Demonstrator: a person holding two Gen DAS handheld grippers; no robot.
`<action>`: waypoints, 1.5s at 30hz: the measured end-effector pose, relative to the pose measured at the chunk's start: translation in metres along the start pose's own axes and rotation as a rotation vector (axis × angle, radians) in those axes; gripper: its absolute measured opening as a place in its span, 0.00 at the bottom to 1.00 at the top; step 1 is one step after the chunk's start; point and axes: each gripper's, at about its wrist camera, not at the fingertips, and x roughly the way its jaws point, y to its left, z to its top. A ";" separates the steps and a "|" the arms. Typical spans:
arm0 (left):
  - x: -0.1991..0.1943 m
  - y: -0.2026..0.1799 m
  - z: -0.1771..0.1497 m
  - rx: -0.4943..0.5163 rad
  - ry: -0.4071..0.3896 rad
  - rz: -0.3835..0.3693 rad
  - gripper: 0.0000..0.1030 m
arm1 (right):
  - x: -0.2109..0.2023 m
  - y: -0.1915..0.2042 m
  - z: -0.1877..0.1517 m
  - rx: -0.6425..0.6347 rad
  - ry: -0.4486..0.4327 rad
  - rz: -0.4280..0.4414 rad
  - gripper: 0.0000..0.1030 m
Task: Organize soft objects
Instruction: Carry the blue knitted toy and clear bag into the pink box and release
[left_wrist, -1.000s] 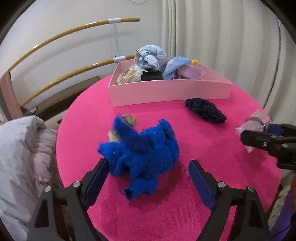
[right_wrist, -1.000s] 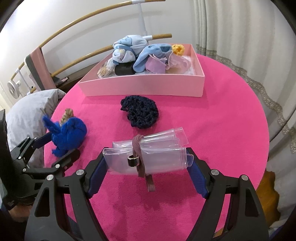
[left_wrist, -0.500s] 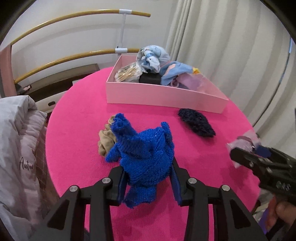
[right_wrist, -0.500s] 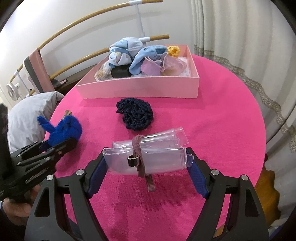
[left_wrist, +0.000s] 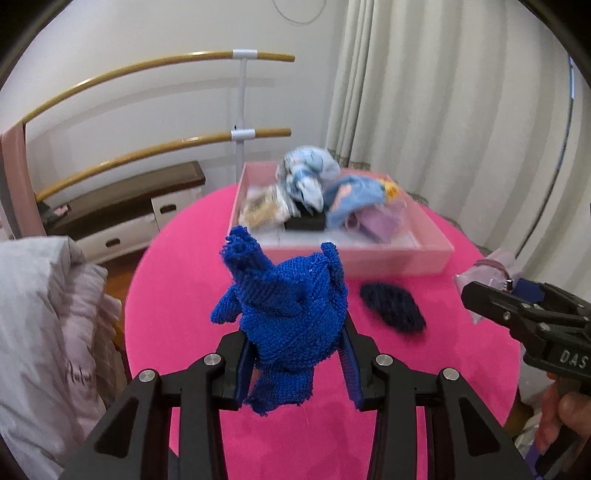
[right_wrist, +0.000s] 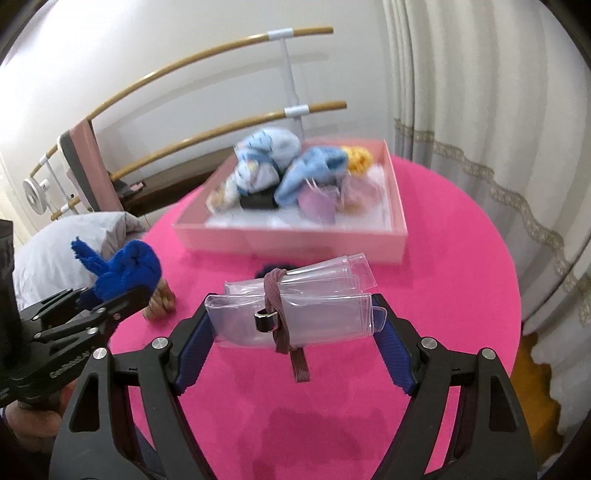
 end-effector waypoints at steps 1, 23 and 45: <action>0.000 0.001 0.006 0.001 -0.004 0.002 0.36 | 0.000 0.001 0.008 -0.006 -0.009 0.004 0.75; 0.100 -0.013 0.130 -0.035 -0.005 -0.025 0.36 | 0.071 -0.021 0.100 0.040 0.024 -0.080 0.75; 0.166 -0.008 0.135 -0.067 -0.018 0.035 0.96 | 0.092 -0.035 0.095 0.064 0.010 -0.128 1.00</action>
